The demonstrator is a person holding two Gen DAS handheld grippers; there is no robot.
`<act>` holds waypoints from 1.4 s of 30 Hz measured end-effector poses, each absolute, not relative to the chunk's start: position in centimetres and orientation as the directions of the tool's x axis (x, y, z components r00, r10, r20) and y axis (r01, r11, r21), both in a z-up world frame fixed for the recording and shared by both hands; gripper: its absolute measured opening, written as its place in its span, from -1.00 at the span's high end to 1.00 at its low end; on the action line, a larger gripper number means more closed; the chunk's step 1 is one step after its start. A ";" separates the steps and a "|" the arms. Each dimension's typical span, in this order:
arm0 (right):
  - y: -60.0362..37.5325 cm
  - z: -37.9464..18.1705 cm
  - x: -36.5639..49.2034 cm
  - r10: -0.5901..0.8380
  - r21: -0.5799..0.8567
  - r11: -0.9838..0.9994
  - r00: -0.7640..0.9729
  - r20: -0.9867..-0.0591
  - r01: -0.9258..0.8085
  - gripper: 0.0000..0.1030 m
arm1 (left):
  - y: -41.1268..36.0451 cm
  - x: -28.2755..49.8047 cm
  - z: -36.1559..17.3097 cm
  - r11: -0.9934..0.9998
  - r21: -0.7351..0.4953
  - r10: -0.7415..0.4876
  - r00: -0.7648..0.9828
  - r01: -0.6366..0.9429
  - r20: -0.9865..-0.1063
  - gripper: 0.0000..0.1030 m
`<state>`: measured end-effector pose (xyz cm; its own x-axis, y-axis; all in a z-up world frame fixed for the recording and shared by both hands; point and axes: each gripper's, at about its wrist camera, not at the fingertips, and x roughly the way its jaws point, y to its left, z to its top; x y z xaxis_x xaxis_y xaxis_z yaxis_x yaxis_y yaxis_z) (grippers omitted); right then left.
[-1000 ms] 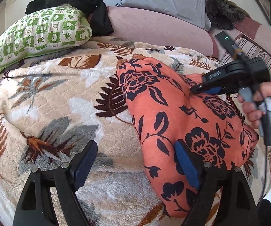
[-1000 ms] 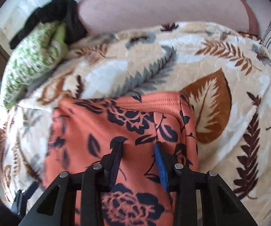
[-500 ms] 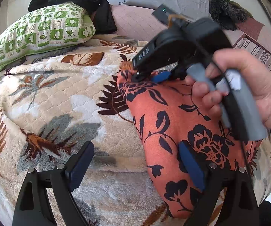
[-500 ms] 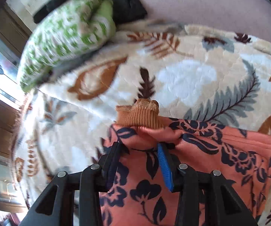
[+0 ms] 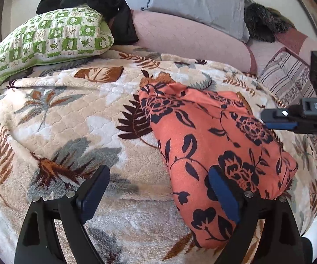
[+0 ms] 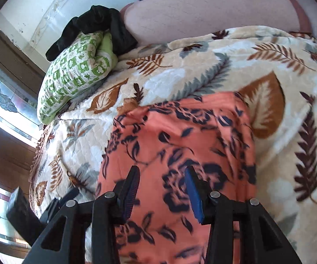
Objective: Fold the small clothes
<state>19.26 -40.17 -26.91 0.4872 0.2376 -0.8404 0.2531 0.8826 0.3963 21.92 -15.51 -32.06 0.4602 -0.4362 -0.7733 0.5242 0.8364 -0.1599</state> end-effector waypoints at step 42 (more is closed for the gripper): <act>-29.1 -7.9 -5.6 0.061 0.314 0.942 0.857 -0.512 0.121 -0.13 | -6.8 -1.5 -8.0 0.936 0.079 -0.280 0.862 0.343 -0.423 -0.82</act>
<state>-5.63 -29.05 -7.90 0.8566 0.0611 -0.5123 0.1206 0.9418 0.3139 -1.51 -6.80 -8.03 0.8619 -0.2805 -0.4225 0.3431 0.9360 0.0786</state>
